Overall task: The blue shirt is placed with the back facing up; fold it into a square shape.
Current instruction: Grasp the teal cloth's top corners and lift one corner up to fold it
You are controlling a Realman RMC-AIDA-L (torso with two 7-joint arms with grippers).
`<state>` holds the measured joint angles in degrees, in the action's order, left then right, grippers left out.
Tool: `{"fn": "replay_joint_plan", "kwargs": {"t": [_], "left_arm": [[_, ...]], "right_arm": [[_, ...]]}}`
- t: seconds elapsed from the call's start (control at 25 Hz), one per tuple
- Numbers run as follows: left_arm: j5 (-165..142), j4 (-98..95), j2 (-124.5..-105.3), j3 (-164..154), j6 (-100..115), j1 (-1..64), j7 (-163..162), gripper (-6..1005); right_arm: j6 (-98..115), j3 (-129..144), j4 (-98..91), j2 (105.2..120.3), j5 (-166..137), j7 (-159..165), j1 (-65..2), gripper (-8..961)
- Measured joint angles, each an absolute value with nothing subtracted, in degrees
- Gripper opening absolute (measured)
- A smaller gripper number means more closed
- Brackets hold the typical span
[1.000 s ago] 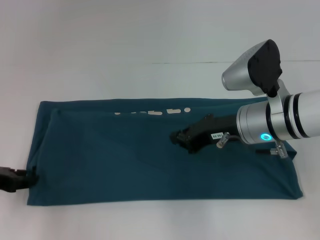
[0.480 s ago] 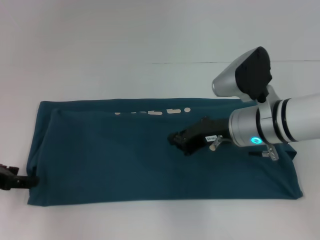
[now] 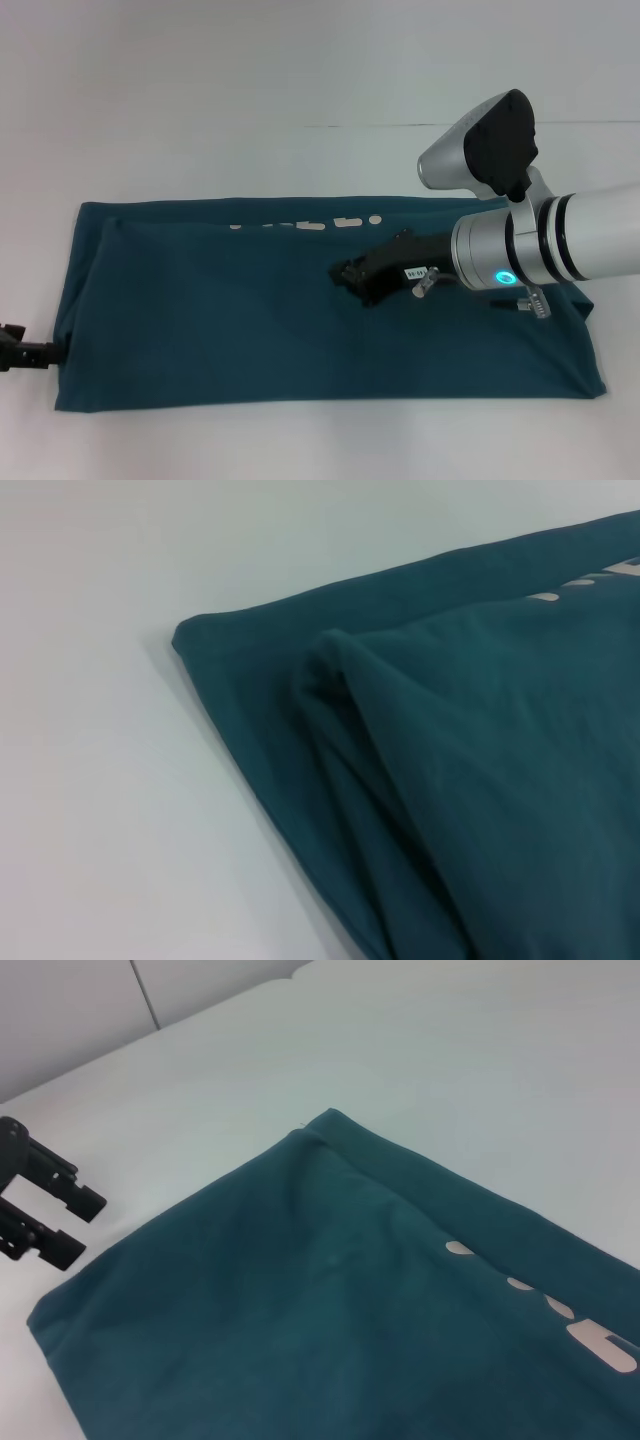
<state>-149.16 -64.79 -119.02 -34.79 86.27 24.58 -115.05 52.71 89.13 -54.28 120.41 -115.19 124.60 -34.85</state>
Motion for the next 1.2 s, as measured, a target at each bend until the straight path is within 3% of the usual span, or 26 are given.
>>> {"fn": "replay_joint_plan", "kwargs": {"t": [1.2], "left_arm": [[-149.85, -62.32, -119.69, -36.11, 88.17, 25.4, -115.13, 679]], "right_arm": [[51.38, 90.41, -51.62, 120.3, -115.03, 124.1, -34.16, 16]]}}
